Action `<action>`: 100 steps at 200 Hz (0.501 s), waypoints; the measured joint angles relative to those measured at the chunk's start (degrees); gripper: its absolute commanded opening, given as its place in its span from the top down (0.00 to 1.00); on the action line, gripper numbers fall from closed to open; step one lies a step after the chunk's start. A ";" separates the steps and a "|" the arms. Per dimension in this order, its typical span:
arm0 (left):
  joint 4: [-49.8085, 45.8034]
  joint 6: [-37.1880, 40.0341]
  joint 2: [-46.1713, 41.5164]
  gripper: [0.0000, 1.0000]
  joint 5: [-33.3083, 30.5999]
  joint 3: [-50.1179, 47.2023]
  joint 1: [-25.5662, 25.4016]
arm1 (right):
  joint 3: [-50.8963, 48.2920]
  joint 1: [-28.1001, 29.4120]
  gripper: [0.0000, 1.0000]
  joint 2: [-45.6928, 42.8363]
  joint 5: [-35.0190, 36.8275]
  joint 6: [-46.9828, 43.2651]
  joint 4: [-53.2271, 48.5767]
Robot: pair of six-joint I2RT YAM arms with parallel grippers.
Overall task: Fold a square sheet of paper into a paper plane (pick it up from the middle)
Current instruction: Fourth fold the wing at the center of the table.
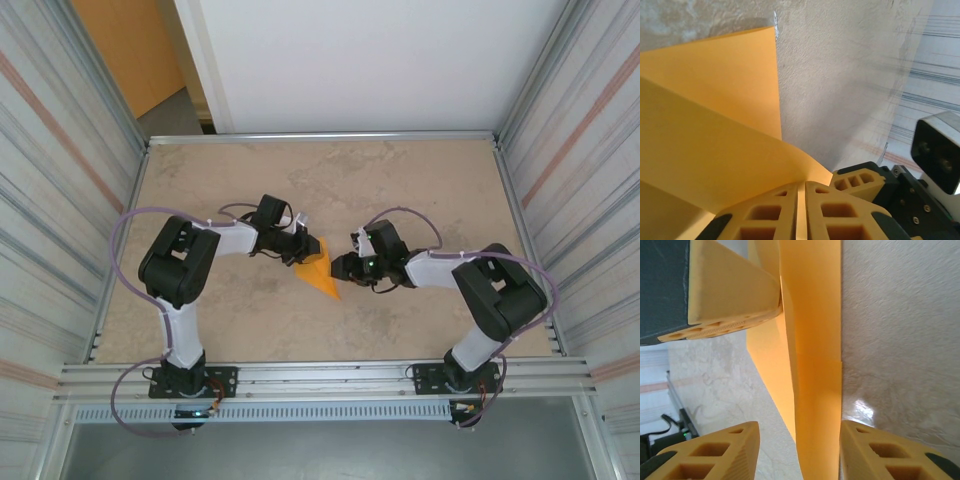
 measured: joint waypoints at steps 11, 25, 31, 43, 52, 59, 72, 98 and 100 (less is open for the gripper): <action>0.00 0.00 0.00 0.86 -0.04 0.00 0.00 | 0.68 0.81 0.52 -0.59 1.92 -0.83 -2.58; -0.13 0.00 0.00 0.86 -0.09 0.00 0.00 | 2.10 2.32 0.51 -0.61 4.24 -1.64 -5.51; -0.13 -0.02 0.00 0.86 -0.15 0.00 0.00 | 2.78 3.02 0.51 -0.61 5.18 -2.16 -6.73; -0.15 -0.02 0.00 0.86 -0.20 0.00 0.00 | 4.02 4.13 0.51 -0.48 6.64 -2.82 -8.41; -0.15 -0.02 0.00 0.86 -0.20 0.00 0.00 | 4.85 4.83 0.52 -0.26 7.28 -3.21 -9.27; -0.15 -0.02 0.00 0.86 -0.20 0.00 0.00 | 5.38 5.18 0.52 -0.04 7.78 -3.45 -9.77; -0.17 -0.02 0.00 0.86 -0.20 0.04 0.00 | 5.99 5.38 0.54 0.59 8.48 -4.00 -10.21; -0.22 -0.02 0.00 0.87 -0.22 0.04 0.00 | 6.01 5.35 0.58 1.73 9.18 -4.28 -11.10; -0.26 -0.02 0.00 0.87 -0.22 0.04 0.00 | 6.01 5.35 0.58 1.81 9.22 -4.28 -11.13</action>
